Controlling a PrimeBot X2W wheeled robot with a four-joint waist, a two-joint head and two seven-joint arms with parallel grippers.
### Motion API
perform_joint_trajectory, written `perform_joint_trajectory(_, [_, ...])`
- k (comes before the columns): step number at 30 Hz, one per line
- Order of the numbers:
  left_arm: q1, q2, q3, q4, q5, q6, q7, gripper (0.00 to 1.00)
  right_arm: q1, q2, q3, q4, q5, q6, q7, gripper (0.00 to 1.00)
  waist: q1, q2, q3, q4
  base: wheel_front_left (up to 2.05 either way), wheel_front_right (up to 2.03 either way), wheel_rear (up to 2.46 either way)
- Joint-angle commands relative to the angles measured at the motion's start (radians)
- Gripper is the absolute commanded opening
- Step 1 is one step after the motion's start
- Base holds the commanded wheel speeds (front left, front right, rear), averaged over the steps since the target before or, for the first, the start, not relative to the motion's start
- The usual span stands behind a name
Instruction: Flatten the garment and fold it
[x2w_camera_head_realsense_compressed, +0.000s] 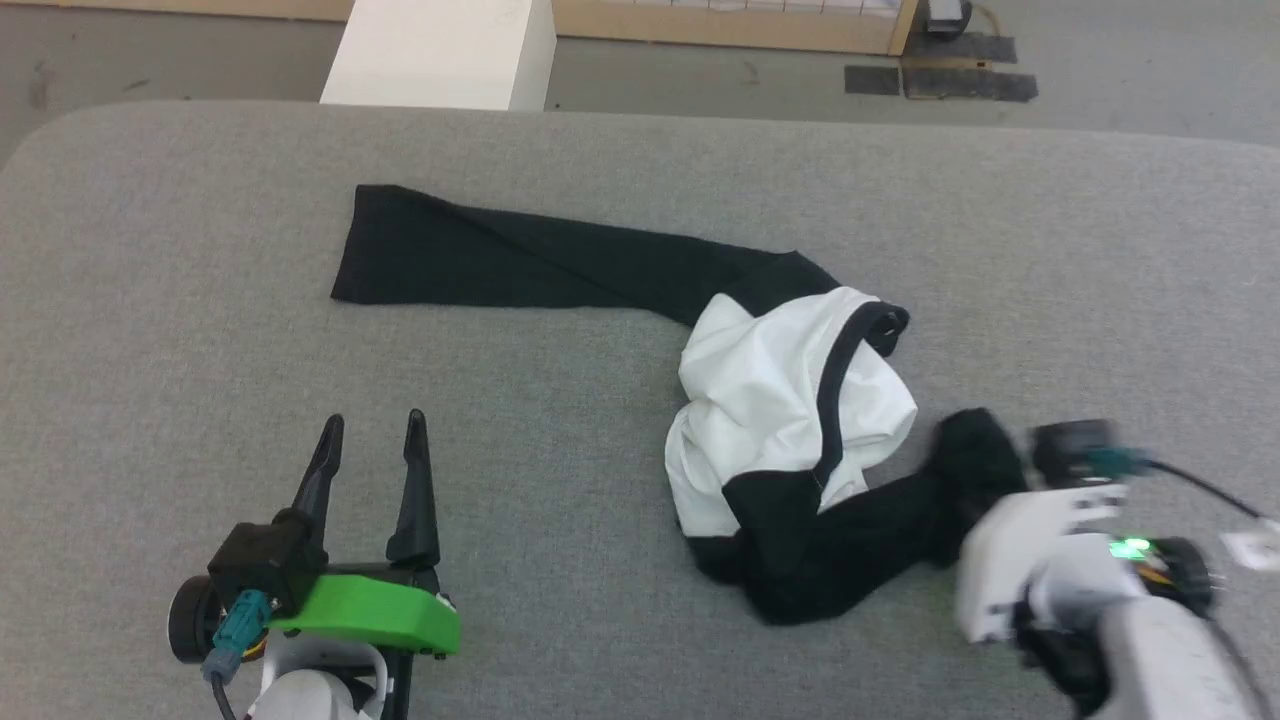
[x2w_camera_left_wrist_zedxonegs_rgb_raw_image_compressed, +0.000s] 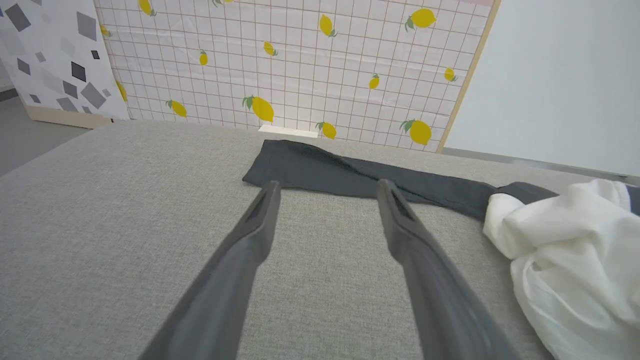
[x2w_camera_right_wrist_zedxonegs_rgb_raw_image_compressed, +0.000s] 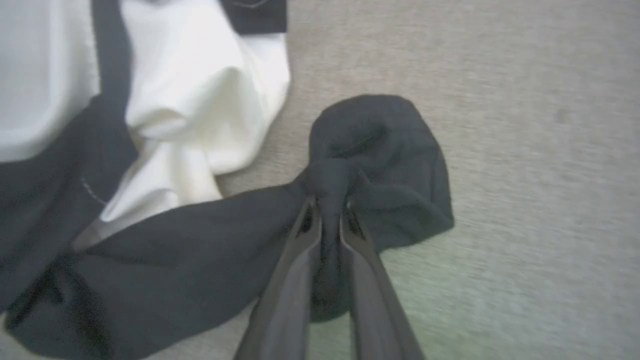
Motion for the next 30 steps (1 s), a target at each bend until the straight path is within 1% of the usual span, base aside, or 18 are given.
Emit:
perform_joint_trajectory(1, [-0.017,-0.006,0.007,0.005,0.013,-0.008,-0.004,1.0,0.023,-0.012,-0.065,-0.023,-0.001,-0.002,-0.036,0.0,0.0,0.0103,-0.022,-0.018,0.0,0.0,0.0])
perform_joint_trajectory(2, [-0.015,-0.006,0.008,0.007,0.015,-0.01,-0.004,1.0,0.034,-0.012,-0.106,-0.04,-0.005,-0.002,-0.053,0.0,0.0,0.0103,-0.029,-0.022,0.0,0.0,0.0])
perform_joint_trajectory(5, [-0.009,-0.008,0.012,0.014,0.02,-0.017,-0.004,1.0,0.074,-0.012,-0.27,-0.095,-0.021,-0.002,-0.091,0.0,0.0,0.0103,-0.047,-0.041,0.0,0.0,0.0])
perform_joint_trajectory(7, [-0.003,-0.009,0.016,0.015,0.023,-0.02,-0.004,1.0,0.097,-0.012,-0.37,-0.109,-0.027,-0.002,-0.091,0.0,0.0,0.0103,-0.056,-0.056,0.0,0.0,0.0])
perform_joint_trajectory(9, [-0.001,-0.01,0.018,0.017,0.027,-0.024,-0.004,1.0,0.117,-0.012,-0.452,-0.111,-0.058,-0.002,-0.084,0.0,0.0,0.0103,-0.058,-0.068,0.0,0.0,0.0])
perform_joint_trajectory(10, [-0.001,-0.01,0.017,0.019,0.028,-0.026,-0.004,1.0,0.122,-0.012,-0.478,-0.109,-0.065,-0.002,-0.079,0.06,0.0,0.0103,-0.059,-0.073,0.0,0.0,0.0])
perform_joint_trajectory(11, [-0.003,-0.011,0.017,0.021,0.03,-0.028,-0.004,1.0,0.127,-0.012,-0.499,-0.102,-0.065,-0.002,-0.073,1.0,0.0,0.0103,-0.059,-0.079,0.0,0.0,0.0])
perform_joint_trajectory(13, [-0.004,-0.011,0.014,0.024,0.031,-0.03,-0.004,1.0,0.13,-0.012,-0.511,-0.094,-0.052,-0.002,-0.078,1.0,0.0,0.0103,-0.059,-0.091,0.0,0.0,0.0])
perform_joint_trajectory(16, [-0.014,-0.012,0.008,0.036,0.023,-0.032,-0.004,1.0,0.131,-0.012,-0.465,-0.109,-0.015,-0.002,-0.134,1.0,0.0,0.0103,-0.056,-0.112,0.0,0.0,0.0])
perform_joint_trajectory(19, [-0.062,-0.012,-0.026,0.072,0.033,-0.035,-0.004,1.0,0.136,-0.012,-0.377,-0.142,0.012,-0.002,-0.23,1.0,0.0,0.0103,-0.04,-0.132,0.0,0.0,0.0])
perform_joint_trajectory(22, [-0.157,-0.012,-0.056,0.137,0.059,-0.025,0.019,1.0,0.14,-0.012,-0.276,-0.171,0.042,-0.002,-0.304,1.0,0.0,0.0103,-0.012,-0.154,0.0,0.0,0.0])
perform_joint_trajectory(24, [-0.244,-0.012,-0.069,0.187,0.072,-0.016,0.055,1.0,0.137,-0.012,-0.219,-0.187,0.06,-0.002,-0.342,1.0,0.0,0.0103,0.017,-0.169,0.0,0.0,0.0])
perform_joint_trajectory(26, [-0.336,-0.012,-0.074,0.253,0.063,-0.012,0.119,1.0,0.129,-0.012,-0.175,-0.198,0.077,-0.002,-0.37,1.0,0.0,0.0103,0.05,-0.185,0.0,0.0,0.0])
perform_joint_trajectory(27, [-0.386,-0.012,-0.076,0.296,0.048,-0.012,0.166,1.0,0.124,-0.012,-0.152,-0.204,0.082,-0.002,-0.382,1.0,0.0,0.0103,0.067,-0.193,0.0,0.0,0.0])
perform_joint_trajectory(30, [-0.517,-0.012,-0.09,0.386,0.032,-0.018,0.253,1.0,0.105,-0.012,-0.101,-0.211,0.096,-0.002,-0.396,1.0,0.0,0.0103,0.12,-0.218,0.0,0.0,0.0])
